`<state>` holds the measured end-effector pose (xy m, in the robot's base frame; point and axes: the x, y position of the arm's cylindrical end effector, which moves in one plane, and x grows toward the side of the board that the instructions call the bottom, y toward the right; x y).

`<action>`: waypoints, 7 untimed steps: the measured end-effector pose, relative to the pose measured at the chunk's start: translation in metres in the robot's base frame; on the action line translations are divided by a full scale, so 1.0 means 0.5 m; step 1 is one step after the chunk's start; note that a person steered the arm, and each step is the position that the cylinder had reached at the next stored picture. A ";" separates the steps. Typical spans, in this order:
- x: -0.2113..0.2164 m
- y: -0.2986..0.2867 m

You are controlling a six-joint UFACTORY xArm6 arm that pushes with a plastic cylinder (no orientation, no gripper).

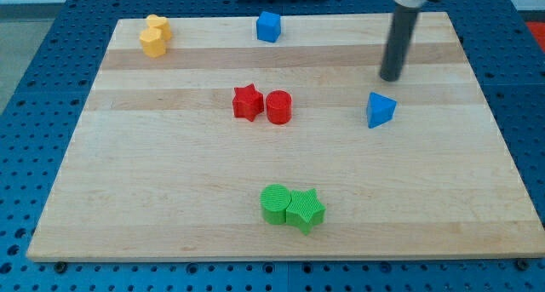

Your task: Place the blue triangle at the bottom left side of the blue cube

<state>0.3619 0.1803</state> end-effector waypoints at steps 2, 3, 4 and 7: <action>0.195 0.030; 0.214 0.014; 0.174 -0.026; 0.078 -0.165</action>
<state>0.4008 0.0976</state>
